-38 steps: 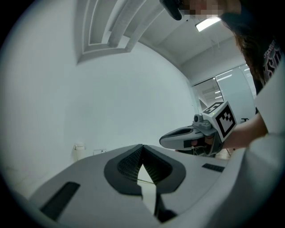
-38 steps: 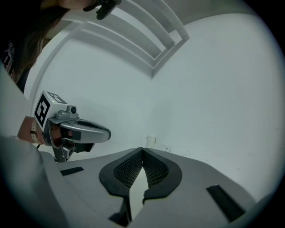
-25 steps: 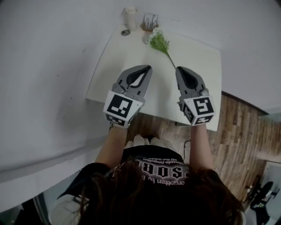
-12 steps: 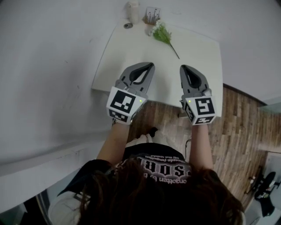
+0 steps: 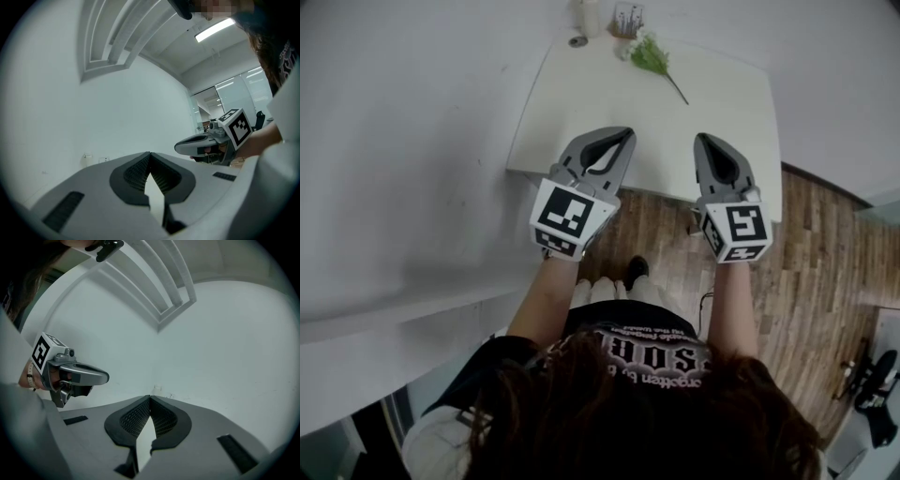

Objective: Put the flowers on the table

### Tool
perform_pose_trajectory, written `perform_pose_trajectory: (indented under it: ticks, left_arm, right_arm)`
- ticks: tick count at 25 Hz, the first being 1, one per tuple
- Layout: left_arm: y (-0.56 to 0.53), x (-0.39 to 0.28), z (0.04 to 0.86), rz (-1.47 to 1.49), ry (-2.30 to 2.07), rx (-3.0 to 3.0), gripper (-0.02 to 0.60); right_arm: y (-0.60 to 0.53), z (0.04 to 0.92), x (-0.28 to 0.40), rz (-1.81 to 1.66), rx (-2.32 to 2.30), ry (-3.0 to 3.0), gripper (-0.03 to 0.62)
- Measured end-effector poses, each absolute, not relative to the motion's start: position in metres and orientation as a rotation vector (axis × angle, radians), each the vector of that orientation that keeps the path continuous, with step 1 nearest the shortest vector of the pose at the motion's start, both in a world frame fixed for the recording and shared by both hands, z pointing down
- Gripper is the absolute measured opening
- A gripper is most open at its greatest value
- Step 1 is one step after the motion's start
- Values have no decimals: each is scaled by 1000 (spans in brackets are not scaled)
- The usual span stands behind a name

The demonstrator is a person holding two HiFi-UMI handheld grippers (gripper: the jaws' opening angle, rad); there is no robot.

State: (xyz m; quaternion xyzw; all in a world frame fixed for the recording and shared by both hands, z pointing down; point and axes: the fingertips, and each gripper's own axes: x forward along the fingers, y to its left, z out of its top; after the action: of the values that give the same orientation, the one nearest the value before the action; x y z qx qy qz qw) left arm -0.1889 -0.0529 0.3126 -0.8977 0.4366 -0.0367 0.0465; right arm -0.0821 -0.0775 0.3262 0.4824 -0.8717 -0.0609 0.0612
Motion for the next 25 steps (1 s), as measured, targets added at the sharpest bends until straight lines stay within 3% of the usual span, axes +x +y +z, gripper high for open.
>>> perform_pose_trajectory:
  ticks: [25]
  left_arm:
    - [2,-189,306,-83,1240,-2756,0]
  right_arm:
    - [-13,320,-85,-267,1554,-2562,31]
